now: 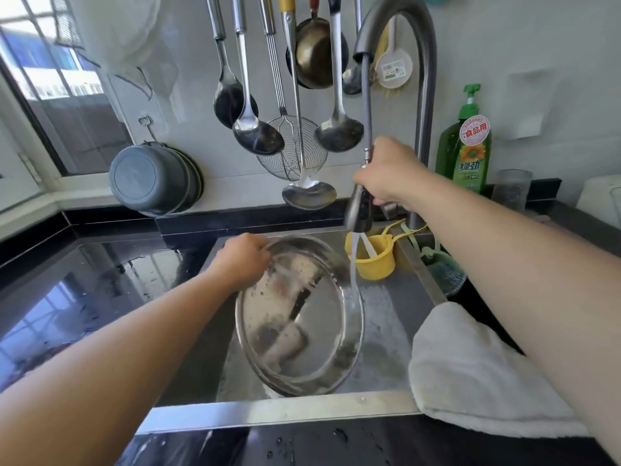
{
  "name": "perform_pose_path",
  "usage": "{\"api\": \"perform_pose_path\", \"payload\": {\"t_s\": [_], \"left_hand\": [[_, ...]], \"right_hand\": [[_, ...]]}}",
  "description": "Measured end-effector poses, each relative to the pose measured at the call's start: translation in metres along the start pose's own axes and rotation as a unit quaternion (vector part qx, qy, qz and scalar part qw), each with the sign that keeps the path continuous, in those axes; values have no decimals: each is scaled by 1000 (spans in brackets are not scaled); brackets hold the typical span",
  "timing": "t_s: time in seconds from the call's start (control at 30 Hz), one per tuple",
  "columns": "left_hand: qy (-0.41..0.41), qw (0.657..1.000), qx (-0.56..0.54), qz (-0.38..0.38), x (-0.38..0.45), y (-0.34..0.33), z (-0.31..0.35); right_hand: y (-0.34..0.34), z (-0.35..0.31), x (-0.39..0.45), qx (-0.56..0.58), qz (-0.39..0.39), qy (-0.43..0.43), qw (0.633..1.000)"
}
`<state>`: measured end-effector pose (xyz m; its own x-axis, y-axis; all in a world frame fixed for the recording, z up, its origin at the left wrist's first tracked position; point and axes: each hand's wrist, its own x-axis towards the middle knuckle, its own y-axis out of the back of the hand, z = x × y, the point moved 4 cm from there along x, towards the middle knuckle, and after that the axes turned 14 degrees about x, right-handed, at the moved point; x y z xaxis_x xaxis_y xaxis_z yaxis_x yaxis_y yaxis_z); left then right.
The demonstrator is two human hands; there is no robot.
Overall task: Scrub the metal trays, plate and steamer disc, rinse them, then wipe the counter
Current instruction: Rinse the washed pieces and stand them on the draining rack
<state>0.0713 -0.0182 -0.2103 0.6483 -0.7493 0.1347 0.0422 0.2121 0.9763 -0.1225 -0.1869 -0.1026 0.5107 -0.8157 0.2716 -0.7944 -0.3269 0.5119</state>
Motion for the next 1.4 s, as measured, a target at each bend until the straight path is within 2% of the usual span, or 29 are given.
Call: {"api": "perform_pose_path", "payload": {"t_s": [0.07,0.13,0.23,0.43,0.6,0.8,0.97,1.03,1.1,1.23,1.4], "left_hand": [[35,995,-83,-43,-8,-14,-7],[92,973,-184,-100,-18,-29,-16],[152,943,-258,-149,-28,-45,-23],[241,875,-370,-198,-40,-57,-31],[290,824,-447,-194,-45,-69,-29],[316,820,-450,-155,-46,-79,-22],[317,828,-455,-87,-39,-82,-23],[324,812,-480,-71,-38,-81,-23],[315,811,-488,-63,-39,-77,-21],[265,841,-467,-65,-38,-76,-16],[250,860,-438,-70,-44,-73,-8]], "right_hand": [[-6,1,5,8,22,6,1000],[-13,2,8,41,36,10,998],[-27,0,10,144,33,10,989],[-48,-7,10,324,-18,-8,946],[-51,-16,3,393,-82,-19,916],[-44,-20,-7,440,-158,-30,884],[-31,-15,-11,396,-178,-40,900],[-24,-12,-10,371,-178,-48,910],[-20,-11,-9,356,-180,-54,916],[-27,-16,-9,362,-171,-42,915],[-43,-19,0,384,-111,-31,916]]}}
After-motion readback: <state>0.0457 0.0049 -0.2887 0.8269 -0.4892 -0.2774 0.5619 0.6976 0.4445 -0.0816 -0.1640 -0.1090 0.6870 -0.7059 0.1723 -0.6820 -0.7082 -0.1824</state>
